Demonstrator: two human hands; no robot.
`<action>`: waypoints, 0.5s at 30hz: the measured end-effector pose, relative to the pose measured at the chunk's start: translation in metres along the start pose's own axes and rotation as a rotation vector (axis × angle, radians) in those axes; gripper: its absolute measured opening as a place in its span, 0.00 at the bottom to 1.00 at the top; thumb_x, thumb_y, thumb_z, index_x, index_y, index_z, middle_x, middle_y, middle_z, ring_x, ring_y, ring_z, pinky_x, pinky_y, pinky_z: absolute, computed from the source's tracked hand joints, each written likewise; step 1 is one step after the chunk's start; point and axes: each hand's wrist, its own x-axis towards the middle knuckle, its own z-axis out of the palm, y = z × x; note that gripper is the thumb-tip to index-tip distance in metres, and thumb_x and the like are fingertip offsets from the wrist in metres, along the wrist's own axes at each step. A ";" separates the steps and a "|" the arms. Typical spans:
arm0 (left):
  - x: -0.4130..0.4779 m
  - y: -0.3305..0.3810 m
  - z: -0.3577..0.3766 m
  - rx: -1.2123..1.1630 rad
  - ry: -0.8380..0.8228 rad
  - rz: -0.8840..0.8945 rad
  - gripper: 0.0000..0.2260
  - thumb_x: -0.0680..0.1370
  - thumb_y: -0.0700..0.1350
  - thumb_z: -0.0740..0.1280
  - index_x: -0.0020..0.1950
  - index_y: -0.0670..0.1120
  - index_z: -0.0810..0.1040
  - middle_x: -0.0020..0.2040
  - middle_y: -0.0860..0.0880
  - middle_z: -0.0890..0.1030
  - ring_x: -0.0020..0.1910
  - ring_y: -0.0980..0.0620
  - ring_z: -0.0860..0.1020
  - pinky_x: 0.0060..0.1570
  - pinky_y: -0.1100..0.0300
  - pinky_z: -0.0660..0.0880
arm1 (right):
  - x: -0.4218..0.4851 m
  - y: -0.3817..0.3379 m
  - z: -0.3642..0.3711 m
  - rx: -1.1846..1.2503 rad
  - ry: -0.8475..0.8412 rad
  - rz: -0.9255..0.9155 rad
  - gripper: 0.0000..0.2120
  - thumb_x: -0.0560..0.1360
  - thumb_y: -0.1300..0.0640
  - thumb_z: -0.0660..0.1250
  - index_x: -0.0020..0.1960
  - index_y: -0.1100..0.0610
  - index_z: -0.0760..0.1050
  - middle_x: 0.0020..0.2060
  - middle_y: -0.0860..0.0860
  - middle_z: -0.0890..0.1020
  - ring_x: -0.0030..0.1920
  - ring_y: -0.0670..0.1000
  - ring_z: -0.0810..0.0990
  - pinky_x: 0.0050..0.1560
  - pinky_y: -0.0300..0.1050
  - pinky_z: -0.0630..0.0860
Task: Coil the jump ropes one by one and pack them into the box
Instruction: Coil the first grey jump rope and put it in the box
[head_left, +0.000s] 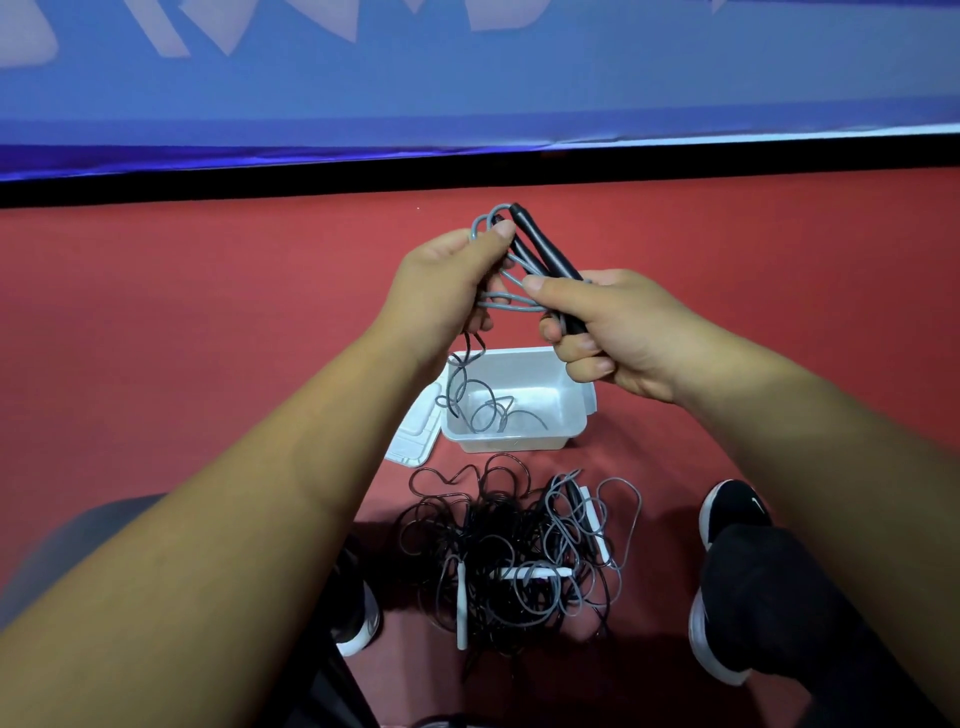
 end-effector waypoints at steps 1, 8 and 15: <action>0.000 -0.001 0.001 -0.020 0.004 -0.016 0.13 0.82 0.51 0.70 0.39 0.48 0.78 0.32 0.48 0.74 0.24 0.53 0.68 0.28 0.59 0.69 | 0.000 0.000 0.000 0.002 0.006 -0.001 0.11 0.82 0.52 0.73 0.57 0.57 0.77 0.36 0.52 0.77 0.28 0.46 0.61 0.24 0.39 0.55; 0.002 0.001 0.004 -0.189 0.009 -0.106 0.09 0.81 0.41 0.64 0.40 0.45 0.74 0.29 0.49 0.71 0.24 0.51 0.64 0.33 0.55 0.67 | 0.001 0.003 0.000 0.047 -0.044 -0.016 0.07 0.82 0.56 0.72 0.51 0.57 0.75 0.36 0.51 0.75 0.29 0.46 0.61 0.25 0.39 0.58; 0.005 0.000 0.007 -0.312 -0.005 -0.105 0.10 0.81 0.41 0.60 0.40 0.45 0.71 0.34 0.44 0.70 0.25 0.51 0.63 0.32 0.56 0.65 | -0.001 -0.002 0.001 0.052 -0.054 0.000 0.07 0.82 0.54 0.72 0.56 0.55 0.75 0.34 0.49 0.71 0.29 0.46 0.58 0.24 0.38 0.53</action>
